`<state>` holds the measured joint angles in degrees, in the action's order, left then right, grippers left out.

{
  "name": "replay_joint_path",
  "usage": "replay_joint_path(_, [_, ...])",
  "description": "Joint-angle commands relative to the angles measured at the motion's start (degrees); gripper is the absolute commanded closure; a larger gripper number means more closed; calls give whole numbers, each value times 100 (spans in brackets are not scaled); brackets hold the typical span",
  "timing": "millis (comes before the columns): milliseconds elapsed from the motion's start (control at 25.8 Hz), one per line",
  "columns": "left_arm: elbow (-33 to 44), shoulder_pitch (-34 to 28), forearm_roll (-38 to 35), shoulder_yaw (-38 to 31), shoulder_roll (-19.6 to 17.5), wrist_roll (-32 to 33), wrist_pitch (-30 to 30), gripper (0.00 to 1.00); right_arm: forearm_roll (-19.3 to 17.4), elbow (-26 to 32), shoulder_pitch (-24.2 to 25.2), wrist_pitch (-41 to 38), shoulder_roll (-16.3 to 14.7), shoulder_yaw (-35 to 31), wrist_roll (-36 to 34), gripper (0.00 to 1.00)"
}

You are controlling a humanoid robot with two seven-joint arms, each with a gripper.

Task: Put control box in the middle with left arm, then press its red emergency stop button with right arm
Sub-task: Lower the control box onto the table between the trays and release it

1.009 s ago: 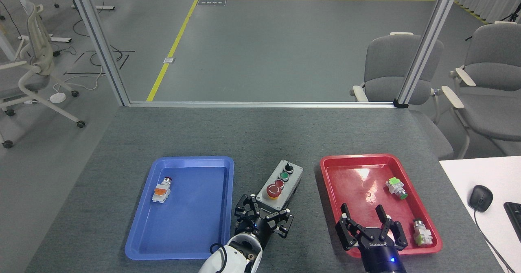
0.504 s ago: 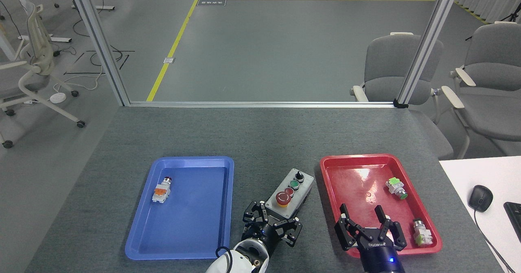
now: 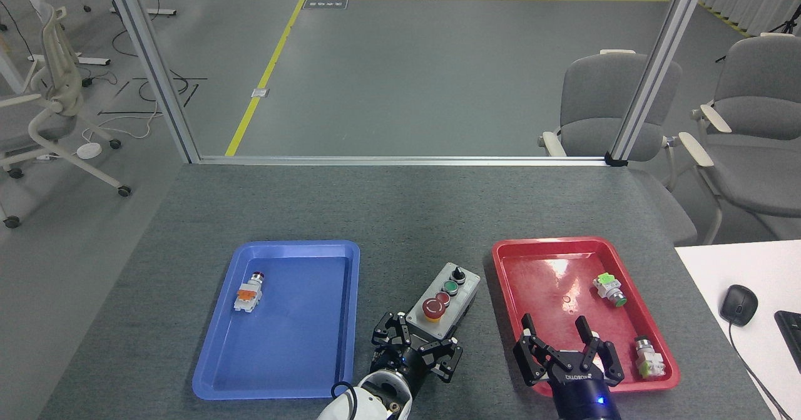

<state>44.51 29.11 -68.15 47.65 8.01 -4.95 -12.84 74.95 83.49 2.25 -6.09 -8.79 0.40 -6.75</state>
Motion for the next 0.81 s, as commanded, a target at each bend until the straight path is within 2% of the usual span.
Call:
replay_joint_path(0, [-13, -1, -5, -1, -2, 11, -8, 35, 2, -8, -5, 3, 0, -5, -19, 2])
replay_joint_path(233, [-83, -10, -5, 16, -2, 11, 19, 22, 2, 0, -5, 11, 9, 4, -19, 2])
replay_joint_path(310, [-153, -10, -5, 34, -2, 11, 45, 21, 2, 0, -5, 3, 9, 4, -19, 2])
replay_joint_path(427, [-189, -19, -5, 96, -2, 20, 36, 11, 2, -9, -5, 3, 9, 4, -19, 2])
replay_joint_path(776, [-101, -89, -5, 96, -10, 11, 36, 2, -7, 0, -14, 3, 44, 22, -19, 2])
